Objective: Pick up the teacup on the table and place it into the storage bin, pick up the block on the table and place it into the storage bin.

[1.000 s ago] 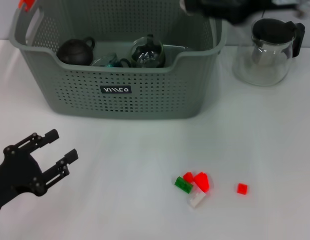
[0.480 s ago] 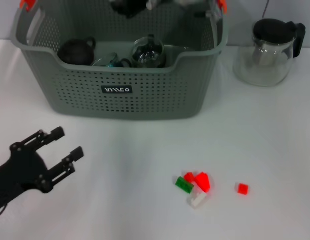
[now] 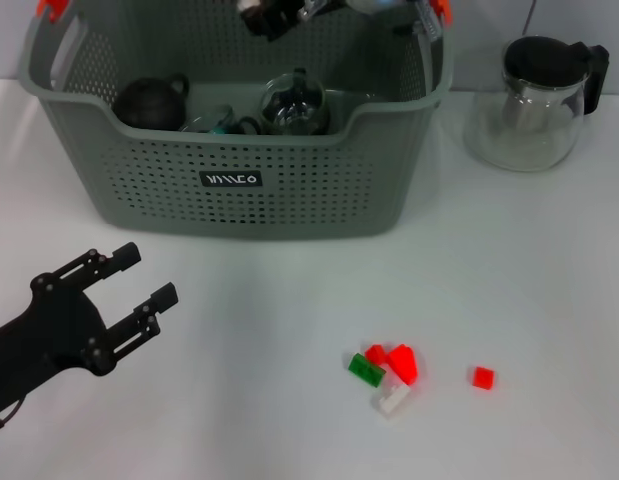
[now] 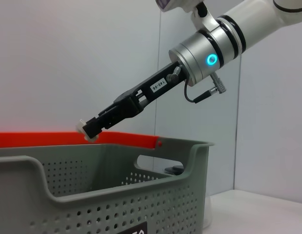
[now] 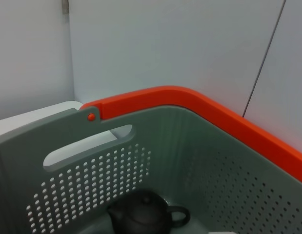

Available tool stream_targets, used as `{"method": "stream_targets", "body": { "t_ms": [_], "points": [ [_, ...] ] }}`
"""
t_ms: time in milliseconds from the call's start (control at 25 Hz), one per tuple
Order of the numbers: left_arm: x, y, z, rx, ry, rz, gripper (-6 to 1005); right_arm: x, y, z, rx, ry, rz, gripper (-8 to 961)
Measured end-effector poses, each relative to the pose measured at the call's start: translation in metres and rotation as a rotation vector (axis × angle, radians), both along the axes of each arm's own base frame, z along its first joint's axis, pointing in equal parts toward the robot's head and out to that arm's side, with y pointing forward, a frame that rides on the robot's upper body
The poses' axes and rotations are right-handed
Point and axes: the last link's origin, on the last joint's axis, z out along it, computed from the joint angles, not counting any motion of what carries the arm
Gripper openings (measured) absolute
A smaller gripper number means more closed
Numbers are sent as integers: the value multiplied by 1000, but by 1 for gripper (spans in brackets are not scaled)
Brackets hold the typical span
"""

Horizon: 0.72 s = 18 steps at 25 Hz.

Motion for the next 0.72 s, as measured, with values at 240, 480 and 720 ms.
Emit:
{"method": "stream_targets", "body": {
  "t_ms": [240, 480, 720],
  "points": [
    [0, 0, 1, 2, 0, 0, 630, -1, 0, 4, 4, 16, 3, 382],
    [0, 0, 1, 5, -1, 1, 629, -2, -11, 34, 22, 155, 60, 530],
    [0, 2, 2, 7, 2, -1, 629, 48, -73, 97, -77, 501, 247, 669]
  ]
}}
